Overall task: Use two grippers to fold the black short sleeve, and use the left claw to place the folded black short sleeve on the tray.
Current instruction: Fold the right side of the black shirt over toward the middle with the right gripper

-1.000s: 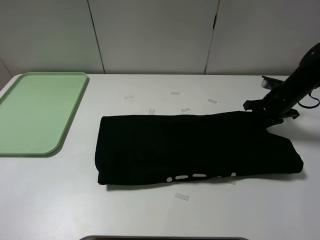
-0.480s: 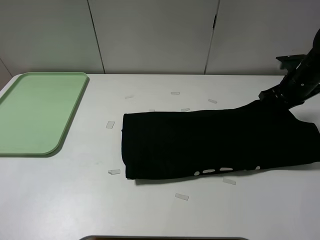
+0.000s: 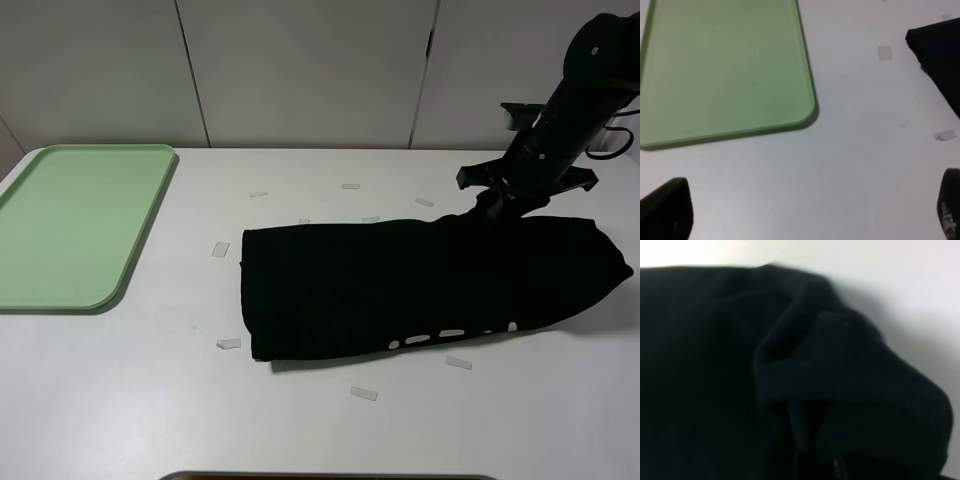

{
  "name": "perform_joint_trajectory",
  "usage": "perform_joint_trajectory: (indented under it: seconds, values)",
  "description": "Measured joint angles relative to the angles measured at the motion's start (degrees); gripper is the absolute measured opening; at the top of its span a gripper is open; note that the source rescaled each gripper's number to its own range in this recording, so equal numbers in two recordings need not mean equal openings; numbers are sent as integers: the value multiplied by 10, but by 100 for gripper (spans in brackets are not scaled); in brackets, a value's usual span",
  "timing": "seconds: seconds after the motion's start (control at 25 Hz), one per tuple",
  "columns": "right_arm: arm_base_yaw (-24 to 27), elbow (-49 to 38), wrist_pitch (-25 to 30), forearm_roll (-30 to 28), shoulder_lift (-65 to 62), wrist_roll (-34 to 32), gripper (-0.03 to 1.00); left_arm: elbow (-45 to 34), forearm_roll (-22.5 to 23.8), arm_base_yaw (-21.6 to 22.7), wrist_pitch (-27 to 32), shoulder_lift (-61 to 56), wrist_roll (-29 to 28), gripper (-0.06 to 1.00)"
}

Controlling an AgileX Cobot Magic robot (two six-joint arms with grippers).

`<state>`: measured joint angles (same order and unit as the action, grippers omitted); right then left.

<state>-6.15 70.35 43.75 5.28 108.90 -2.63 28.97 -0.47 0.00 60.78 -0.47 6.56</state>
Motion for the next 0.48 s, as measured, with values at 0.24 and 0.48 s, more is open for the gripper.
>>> perform_joint_trajectory:
  seconds: [0.24, 0.48]
  values:
    - [-61, 0, 2, 66, 0, -43, 9, 0, 0, 0, 0, 0, 0, 98]
    - [-101, 0, -49, 140, 0, -49, 9, 0, 0, 0, 0, 0, 0, 98]
